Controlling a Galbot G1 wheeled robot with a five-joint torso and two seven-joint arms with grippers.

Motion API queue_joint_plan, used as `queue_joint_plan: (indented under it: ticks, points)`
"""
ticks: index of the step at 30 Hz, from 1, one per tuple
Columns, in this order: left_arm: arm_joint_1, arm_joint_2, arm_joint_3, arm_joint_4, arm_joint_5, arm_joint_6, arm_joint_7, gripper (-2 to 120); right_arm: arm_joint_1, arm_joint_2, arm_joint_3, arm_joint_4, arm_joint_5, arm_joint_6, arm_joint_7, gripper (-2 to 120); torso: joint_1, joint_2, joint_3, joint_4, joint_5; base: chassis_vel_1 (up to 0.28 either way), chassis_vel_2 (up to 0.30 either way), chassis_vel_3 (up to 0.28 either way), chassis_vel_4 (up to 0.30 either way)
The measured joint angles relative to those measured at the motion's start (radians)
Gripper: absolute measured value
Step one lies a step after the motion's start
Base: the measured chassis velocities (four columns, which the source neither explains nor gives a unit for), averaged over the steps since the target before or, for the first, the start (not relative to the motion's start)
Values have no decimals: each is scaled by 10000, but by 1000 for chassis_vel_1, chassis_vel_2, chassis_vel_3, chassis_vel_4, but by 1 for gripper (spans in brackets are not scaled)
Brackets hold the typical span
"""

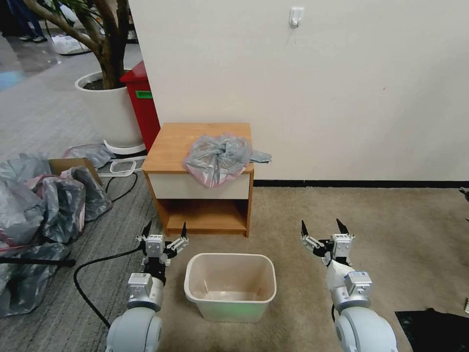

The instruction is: Pick up the garbage bag from the table and place it over the trash can.

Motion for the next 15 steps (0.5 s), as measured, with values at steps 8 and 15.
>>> queue_joint_plan:
  ticks: [8, 15]
  points:
    - [0, 0, 0, 0, 0, 0, 0, 100, 0, 0, 0, 0, 0, 0, 0, 100, 0, 0, 0, 0, 0, 0, 0, 0, 0]
    - [0, 0, 0, 0, 0, 0, 0, 100, 0, 0, 0, 0, 0, 0, 0, 100, 0, 0, 0, 0, 0, 0, 0, 0, 0]
